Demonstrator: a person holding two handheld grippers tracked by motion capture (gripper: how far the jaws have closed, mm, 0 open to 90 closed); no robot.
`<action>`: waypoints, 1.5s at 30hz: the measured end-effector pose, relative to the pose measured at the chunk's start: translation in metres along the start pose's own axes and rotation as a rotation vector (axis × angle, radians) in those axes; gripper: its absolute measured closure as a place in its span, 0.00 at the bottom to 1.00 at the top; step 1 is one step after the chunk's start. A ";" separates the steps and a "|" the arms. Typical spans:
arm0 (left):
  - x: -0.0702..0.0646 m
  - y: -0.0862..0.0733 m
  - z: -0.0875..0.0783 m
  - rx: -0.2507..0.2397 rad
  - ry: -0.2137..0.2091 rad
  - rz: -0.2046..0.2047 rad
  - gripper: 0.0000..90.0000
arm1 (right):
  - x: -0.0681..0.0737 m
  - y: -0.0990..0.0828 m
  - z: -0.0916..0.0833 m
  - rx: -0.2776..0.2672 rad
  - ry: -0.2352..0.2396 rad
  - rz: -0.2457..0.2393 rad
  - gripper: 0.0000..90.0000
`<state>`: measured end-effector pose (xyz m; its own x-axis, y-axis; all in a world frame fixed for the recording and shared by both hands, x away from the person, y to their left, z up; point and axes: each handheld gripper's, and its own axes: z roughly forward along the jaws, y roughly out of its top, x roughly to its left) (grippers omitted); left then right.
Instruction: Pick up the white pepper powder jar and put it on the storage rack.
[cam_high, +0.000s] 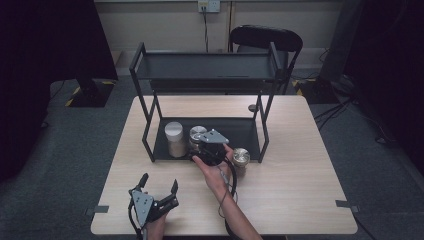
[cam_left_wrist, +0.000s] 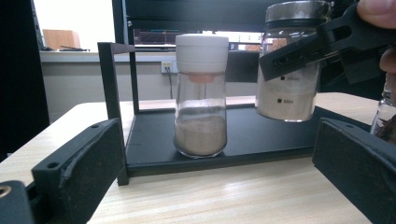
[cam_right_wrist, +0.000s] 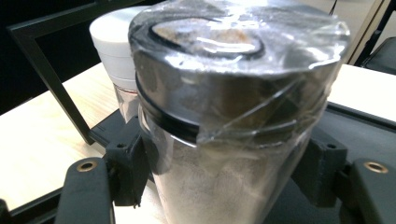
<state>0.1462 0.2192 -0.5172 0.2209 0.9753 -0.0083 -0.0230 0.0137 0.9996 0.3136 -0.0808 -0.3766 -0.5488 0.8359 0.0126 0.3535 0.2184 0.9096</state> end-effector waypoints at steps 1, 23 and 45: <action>0.000 0.000 0.000 0.001 0.001 0.002 0.02 | 0.001 0.000 0.002 0.003 -0.009 -0.005 0.34; 0.002 0.000 0.000 -0.003 -0.014 0.000 0.02 | -0.004 0.001 0.035 0.058 -0.049 0.029 0.34; 0.003 -0.002 -0.001 -0.012 -0.019 -0.001 0.02 | -0.008 0.000 0.060 0.104 -0.055 0.029 0.34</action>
<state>0.1458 0.2221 -0.5191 0.2395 0.9709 -0.0087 -0.0340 0.0174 0.9993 0.3634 -0.0576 -0.4018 -0.4957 0.8684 0.0123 0.4468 0.2428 0.8610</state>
